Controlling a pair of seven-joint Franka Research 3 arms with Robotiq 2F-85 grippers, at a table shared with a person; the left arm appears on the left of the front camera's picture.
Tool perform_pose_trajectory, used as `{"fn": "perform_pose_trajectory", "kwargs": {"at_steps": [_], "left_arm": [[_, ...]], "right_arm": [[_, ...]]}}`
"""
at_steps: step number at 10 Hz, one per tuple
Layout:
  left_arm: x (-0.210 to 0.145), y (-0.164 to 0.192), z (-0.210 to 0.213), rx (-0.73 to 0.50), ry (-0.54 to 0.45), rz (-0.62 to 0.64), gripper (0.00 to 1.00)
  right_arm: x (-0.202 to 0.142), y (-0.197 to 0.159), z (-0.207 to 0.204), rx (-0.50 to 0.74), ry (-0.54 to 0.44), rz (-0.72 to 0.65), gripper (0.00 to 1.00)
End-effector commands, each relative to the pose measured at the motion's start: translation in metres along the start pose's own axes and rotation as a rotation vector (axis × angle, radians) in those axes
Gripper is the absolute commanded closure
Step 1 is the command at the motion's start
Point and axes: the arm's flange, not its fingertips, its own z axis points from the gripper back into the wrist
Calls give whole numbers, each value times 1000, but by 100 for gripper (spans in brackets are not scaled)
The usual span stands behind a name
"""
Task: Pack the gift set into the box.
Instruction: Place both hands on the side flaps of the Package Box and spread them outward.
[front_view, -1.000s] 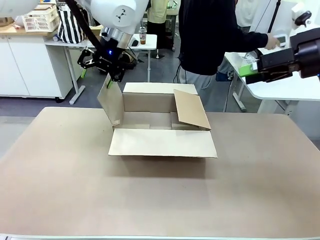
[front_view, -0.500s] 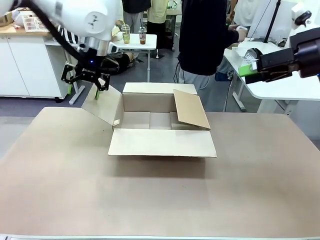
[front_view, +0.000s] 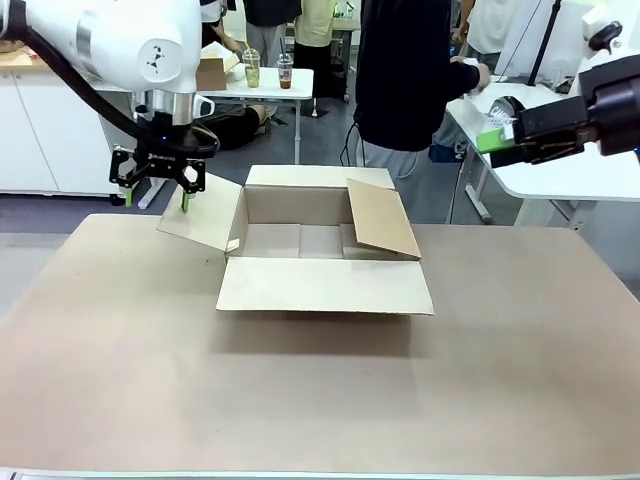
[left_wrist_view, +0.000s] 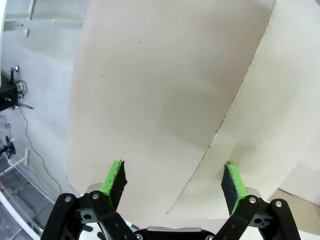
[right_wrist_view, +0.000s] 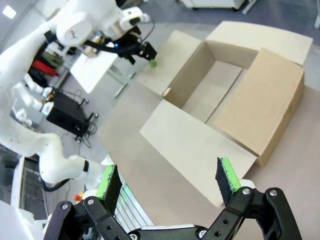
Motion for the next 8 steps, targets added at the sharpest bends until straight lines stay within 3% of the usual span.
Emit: {"fn": "perform_pose_trajectory", "kwargs": {"at_steps": [1, 2, 4, 5, 6, 8], "left_arm": [[3, -3, 6, 28, -8, -7, 0], [3, -3, 6, 28, -8, -7, 0], [3, -3, 6, 28, -8, -7, 0], [3, -3, 6, 28, -8, -7, 0], [3, -3, 6, 28, -8, -7, 0], [3, -3, 6, 28, -8, -7, 0]], "right_arm": [[0, 0, 0, 0, 0, 0, 0], [20, 11, 16, -187, 179, -216, 0], [109, 15, -13, -497, 461, -335, 0], [141, 7, -37, -720, 632, -372, 0], [161, -4, -64, -788, 773, -344, 0], [160, -12, -92, -857, 860, -346, 0]]}}
